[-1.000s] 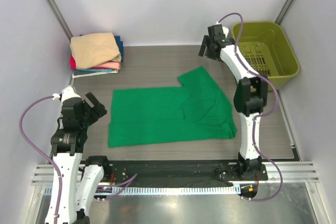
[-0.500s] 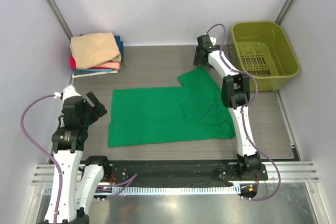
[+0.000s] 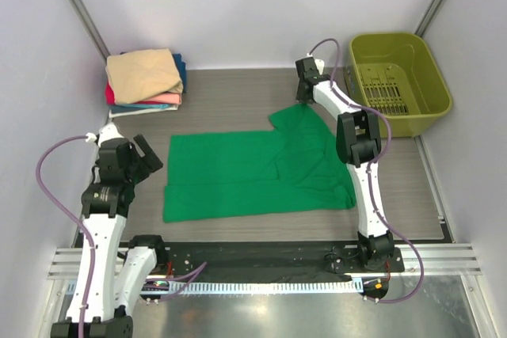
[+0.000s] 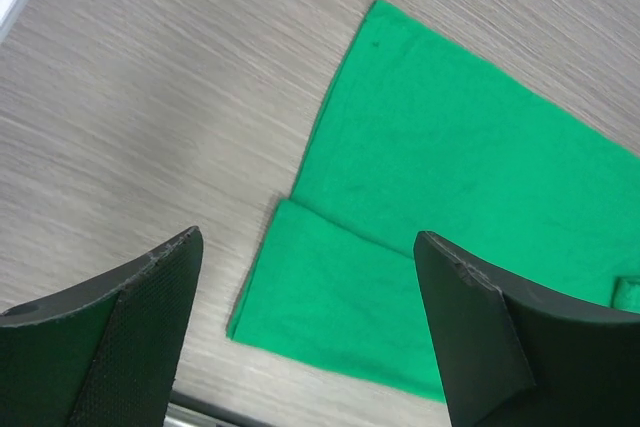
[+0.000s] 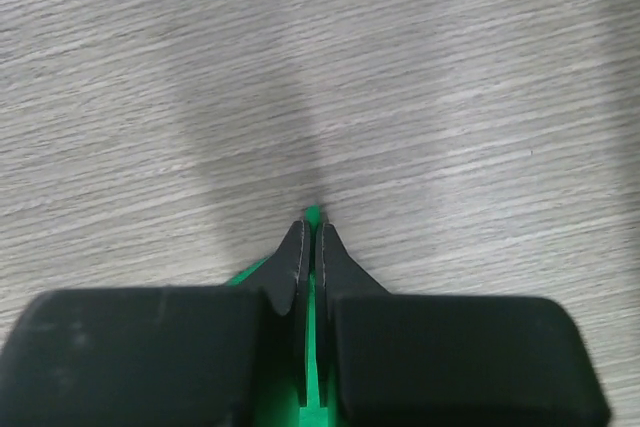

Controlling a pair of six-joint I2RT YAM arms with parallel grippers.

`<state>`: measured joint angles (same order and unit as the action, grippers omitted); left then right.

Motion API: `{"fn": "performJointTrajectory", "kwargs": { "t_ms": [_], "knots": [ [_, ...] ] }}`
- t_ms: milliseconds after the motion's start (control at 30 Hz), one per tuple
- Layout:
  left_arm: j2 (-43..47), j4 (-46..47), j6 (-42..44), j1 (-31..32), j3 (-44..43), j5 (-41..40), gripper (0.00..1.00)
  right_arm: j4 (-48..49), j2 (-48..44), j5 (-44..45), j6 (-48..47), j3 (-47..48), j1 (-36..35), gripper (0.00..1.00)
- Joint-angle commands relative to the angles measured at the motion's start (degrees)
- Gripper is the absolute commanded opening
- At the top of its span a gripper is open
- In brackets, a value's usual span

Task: Fold and stack the t-shirts
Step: Fold the tshirt

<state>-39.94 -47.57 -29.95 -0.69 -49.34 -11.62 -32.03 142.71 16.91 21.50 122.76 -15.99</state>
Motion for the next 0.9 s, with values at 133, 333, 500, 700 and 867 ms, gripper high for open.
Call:
{"fn": "performJointTrajectory", "kwargs": {
  "t_ms": [133,333,500,700,867],
  "knots": [
    [-15.22,9.69,-1.15,0.25,-8.02,1.93,0.78,0.73,-8.49,-4.95,0.3,-10.68,-0.71,0.01],
    [-34.56,17.15,-0.55,0.16,-15.69,5.11,0.62,10.83,-21.84,-9.08,2.93,-27.29,-2.46,0.01],
    [-50.37,23.83,2.09,0.07,-18.07,4.5,0.64,19.98,-28.8,-13.73,7.06,-40.92,-3.61,0.01],
    [-59.45,27.43,3.67,-1.42,-20.44,7.92,0.6,21.92,-31.62,-14.8,7.24,-46.12,-4.84,0.01],
    [-65.34,27.18,6.4,-1.51,-24.48,9.24,0.59,24.9,-33.29,-15.76,8.3,-49.98,-4.84,0.01]
  ]
}}
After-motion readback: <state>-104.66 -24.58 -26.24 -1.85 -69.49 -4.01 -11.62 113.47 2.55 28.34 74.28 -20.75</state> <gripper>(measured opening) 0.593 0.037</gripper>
